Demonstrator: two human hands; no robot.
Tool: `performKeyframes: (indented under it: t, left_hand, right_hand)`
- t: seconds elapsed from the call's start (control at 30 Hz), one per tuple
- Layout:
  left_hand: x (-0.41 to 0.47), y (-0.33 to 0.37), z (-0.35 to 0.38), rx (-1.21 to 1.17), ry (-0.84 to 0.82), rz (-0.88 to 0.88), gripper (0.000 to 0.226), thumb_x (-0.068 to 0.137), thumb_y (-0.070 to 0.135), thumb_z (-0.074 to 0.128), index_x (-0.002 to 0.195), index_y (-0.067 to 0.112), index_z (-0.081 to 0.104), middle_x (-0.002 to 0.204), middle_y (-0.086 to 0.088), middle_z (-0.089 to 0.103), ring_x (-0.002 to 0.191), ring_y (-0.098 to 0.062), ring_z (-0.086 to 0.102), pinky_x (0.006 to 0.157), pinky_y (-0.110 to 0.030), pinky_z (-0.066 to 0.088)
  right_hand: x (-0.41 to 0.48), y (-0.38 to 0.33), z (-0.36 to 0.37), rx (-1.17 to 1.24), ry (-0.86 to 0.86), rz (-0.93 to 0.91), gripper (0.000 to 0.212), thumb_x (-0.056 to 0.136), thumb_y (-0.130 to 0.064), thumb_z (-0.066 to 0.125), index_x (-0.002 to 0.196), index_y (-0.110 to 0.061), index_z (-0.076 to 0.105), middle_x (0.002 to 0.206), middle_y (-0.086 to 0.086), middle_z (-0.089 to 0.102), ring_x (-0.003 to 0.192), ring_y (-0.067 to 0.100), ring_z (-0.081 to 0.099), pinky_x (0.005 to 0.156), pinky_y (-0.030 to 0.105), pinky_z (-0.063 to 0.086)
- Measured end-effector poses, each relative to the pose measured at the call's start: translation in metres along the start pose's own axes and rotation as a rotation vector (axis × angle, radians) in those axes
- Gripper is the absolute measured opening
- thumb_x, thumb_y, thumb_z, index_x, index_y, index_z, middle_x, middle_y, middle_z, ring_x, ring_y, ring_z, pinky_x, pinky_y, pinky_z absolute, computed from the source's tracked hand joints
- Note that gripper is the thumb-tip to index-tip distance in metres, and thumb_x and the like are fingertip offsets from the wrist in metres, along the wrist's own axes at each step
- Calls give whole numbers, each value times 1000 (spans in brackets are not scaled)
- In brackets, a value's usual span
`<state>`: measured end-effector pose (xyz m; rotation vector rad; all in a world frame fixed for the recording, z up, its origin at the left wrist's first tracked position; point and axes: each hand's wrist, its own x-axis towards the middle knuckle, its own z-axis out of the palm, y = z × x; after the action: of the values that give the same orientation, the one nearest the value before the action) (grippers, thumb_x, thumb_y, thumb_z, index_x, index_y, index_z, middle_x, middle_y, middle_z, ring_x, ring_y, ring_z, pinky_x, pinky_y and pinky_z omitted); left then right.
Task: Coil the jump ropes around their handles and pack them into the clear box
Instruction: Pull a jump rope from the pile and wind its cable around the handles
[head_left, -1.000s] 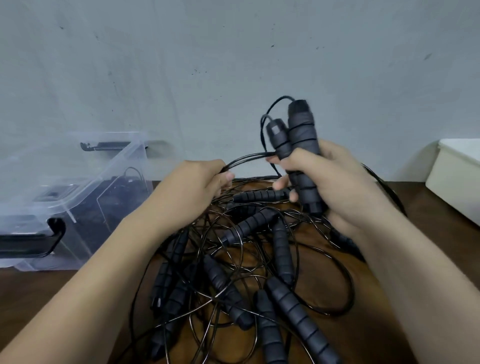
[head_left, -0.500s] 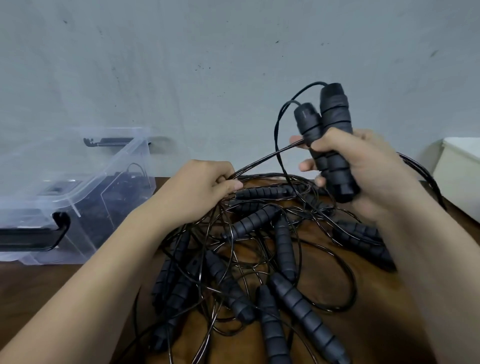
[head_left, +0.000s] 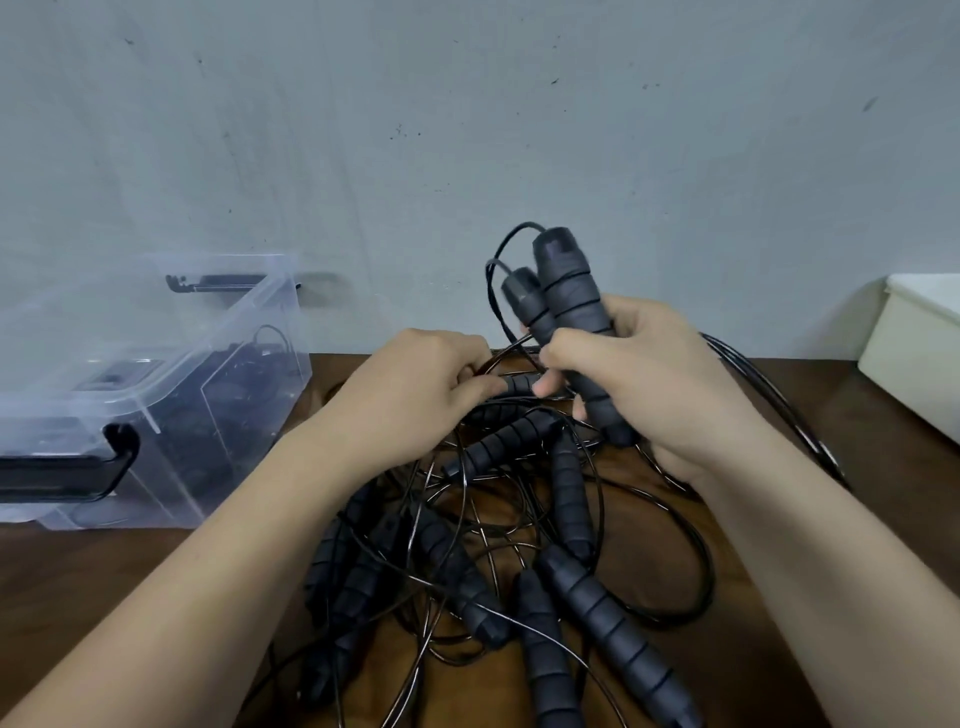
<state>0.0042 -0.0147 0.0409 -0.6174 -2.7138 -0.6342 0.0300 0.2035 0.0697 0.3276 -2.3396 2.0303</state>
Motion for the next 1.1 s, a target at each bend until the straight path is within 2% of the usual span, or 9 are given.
performKeyframes:
  t: [0.1, 0.23, 0.4, 0.5, 0.57, 0.63, 0.77, 0.9, 1.1]
  left_hand:
    - [0, 0, -2, 11, -51, -23, 35, 99, 48, 67, 74, 28, 52, 70, 10, 59, 66, -6, 52, 58, -27, 34]
    - [0, 0, -2, 18, -100, -16, 31, 101, 45, 65, 75, 33, 52, 71, 12, 60, 67, -3, 54, 61, -28, 38]
    - [0, 5, -1, -13, -69, 22, 32, 106, 41, 59, 80, 23, 53, 67, 8, 57, 64, -7, 50, 58, -33, 37]
    - [-1, 13, 0, -39, -10, 40, 31, 106, 38, 60, 79, 26, 50, 67, 9, 55, 64, -4, 50, 55, -24, 29]
    - [-2, 16, 1, -54, 17, 50, 33, 106, 37, 61, 76, 32, 45, 63, 11, 54, 62, 0, 52, 53, -19, 30]
    - [-3, 16, 1, -72, -1, 29, 28, 105, 40, 60, 81, 31, 50, 63, 12, 61, 61, 0, 55, 53, -19, 32]
    - [-9, 19, 2, -175, -170, -24, 23, 103, 46, 62, 88, 29, 62, 76, 15, 76, 59, -4, 67, 60, -25, 52]
    - [-12, 27, 11, -66, -247, -21, 21, 96, 58, 66, 93, 37, 68, 82, 12, 73, 67, 0, 63, 63, -24, 49]
    - [-11, 34, 21, -55, -262, -17, 18, 94, 57, 69, 91, 39, 71, 75, 14, 72, 69, 0, 65, 66, -29, 53]
  right_hand:
    - [7, -6, -18, 63, 84, -18, 13, 91, -6, 70, 103, -7, 75, 99, 22, 80, 63, 12, 70, 48, 25, 48]
    - [11, -18, -47, 143, 190, -75, 21, 94, -6, 65, 114, -3, 74, 118, 9, 80, 79, 18, 73, 52, 27, 47]
    - [9, -12, -36, 108, 159, -65, 24, 92, -8, 69, 115, -3, 72, 120, 17, 76, 78, 18, 75, 54, 30, 48]
    - [4, -4, -12, 40, 51, -35, 17, 90, -9, 71, 107, -7, 73, 98, 22, 78, 71, 16, 73, 55, 32, 50]
    - [-1, 1, 0, -30, -35, -28, 9, 91, -9, 70, 98, -12, 74, 83, 17, 78, 68, 13, 71, 56, 33, 52]
    - [-2, 3, 4, -44, -58, -20, 8, 91, -8, 70, 93, -14, 76, 79, 11, 78, 64, 11, 68, 55, 29, 51]
    - [3, -4, -10, 37, 50, -14, 16, 90, -10, 72, 105, -8, 78, 92, 20, 80, 61, 14, 63, 53, 28, 47]
    - [5, -14, -31, 121, 112, -57, 17, 94, -6, 67, 109, -6, 76, 115, 7, 81, 77, 17, 70, 54, 29, 47]
    - [5, -11, -30, 81, 123, -69, 17, 91, -12, 72, 106, -9, 79, 111, 16, 80, 78, 21, 71, 56, 32, 47]
